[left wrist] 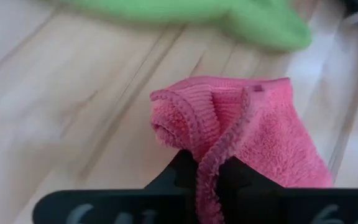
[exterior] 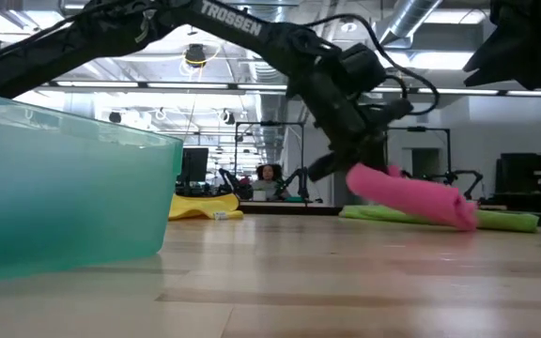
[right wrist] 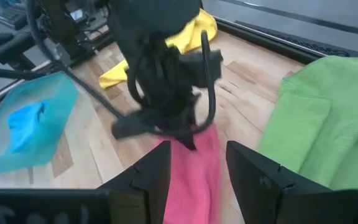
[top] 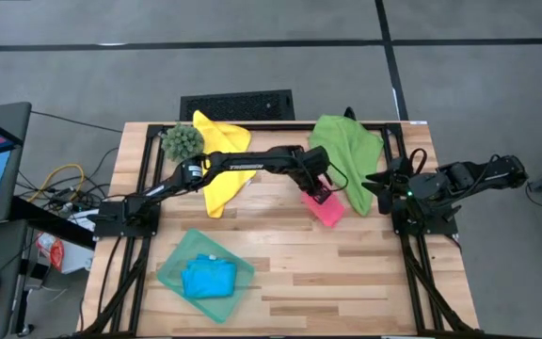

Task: Fold microfiber towels
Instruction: Put the folded pink microfiber towel into the bin

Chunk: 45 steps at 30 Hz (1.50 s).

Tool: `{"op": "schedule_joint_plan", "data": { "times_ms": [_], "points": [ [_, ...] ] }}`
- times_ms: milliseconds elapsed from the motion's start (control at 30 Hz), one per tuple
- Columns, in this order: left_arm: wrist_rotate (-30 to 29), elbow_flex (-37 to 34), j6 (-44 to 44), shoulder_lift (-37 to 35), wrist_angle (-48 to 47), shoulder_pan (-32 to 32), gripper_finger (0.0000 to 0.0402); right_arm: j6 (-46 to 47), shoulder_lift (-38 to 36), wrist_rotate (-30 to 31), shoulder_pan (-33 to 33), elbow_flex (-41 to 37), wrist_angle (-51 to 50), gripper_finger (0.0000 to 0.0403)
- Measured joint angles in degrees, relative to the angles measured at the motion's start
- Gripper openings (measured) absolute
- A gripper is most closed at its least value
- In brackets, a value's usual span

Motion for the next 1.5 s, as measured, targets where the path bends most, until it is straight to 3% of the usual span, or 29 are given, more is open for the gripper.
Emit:
{"op": "schedule_joint_plan", "data": {
  "times_ms": [167,533,800,1000,1267,1500],
  "points": [
    [-0.1,6.0,0.0,-0.7,-11.7,-1.9,0.0002,0.0,0.0,0.1,0.0,0.0,-1.3,0.0177],
    [-9.6,4.7,-5.2,-11.8,-29.2,-6.2,0.0001,-1.4,0.0,1.4,0.0,0.0,-1.7,0.0168],
    [-16.3,4.7,-17.5,-22.5,-43.8,-15.8,0.0000,-1.4,0.0,1.5,0.0,0.0,-1.2,0.0167],
    [-22.5,4.5,-30.2,-28.0,-48.0,-26.2,0.0000,-1.5,0.0,1.7,0.0,0.0,-1.2,0.0164],
    [-25.6,-5.4,-50.6,-29.1,-47.8,-39.4,0.0000,-1.4,0.0,2.6,0.0,0.0,-0.5,0.0162],
    [-27.2,-12.1,-61.6,-29.2,-47.1,-46.8,0.0000,-1.5,0.0,3.9,0.0,0.0,-0.5,0.0159]
  ]
}}
